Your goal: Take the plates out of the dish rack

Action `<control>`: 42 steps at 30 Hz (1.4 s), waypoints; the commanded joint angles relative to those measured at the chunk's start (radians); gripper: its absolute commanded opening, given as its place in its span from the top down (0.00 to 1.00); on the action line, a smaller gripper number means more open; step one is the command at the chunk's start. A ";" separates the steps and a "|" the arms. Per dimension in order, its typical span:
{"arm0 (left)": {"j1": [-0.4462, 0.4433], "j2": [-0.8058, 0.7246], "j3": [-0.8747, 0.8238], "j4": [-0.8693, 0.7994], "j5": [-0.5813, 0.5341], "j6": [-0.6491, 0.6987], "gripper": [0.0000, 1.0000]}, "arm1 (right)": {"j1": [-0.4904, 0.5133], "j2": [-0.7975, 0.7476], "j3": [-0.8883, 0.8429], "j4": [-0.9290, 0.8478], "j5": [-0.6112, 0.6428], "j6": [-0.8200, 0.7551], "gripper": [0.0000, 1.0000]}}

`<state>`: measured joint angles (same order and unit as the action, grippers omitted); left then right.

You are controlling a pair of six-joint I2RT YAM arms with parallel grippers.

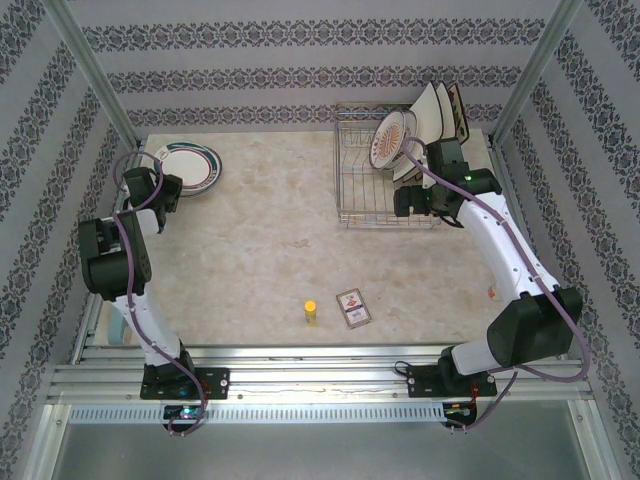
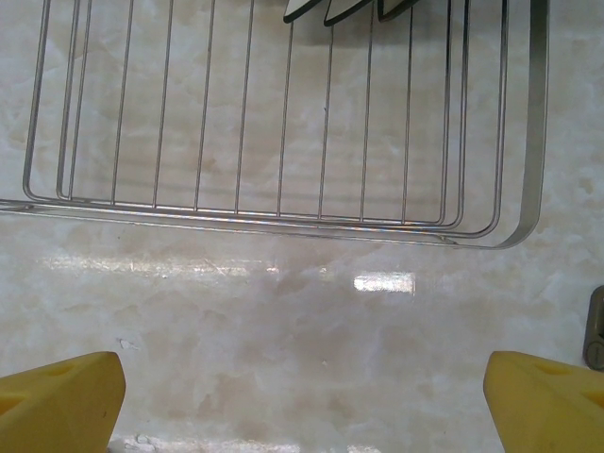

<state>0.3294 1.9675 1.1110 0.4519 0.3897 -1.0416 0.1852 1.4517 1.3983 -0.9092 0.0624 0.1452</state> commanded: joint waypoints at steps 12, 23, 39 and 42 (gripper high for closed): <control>0.007 0.067 0.116 -0.010 -0.034 0.029 1.00 | -0.003 -0.010 -0.004 -0.003 -0.007 -0.012 0.02; 0.005 0.065 0.105 -0.045 -0.049 0.048 0.87 | 0.000 -0.025 0.006 -0.008 -0.005 -0.016 0.02; -0.012 0.049 0.183 -0.265 -0.058 0.222 0.75 | -0.008 -0.048 -0.026 0.016 -0.019 -0.022 0.02; -0.013 0.050 0.193 -0.305 -0.057 0.257 0.69 | -0.007 -0.053 -0.031 0.023 -0.023 -0.023 0.02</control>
<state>0.3264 2.0209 1.2716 0.2104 0.3317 -0.8616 0.1848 1.4231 1.3804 -0.9001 0.0551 0.1307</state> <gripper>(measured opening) 0.297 0.978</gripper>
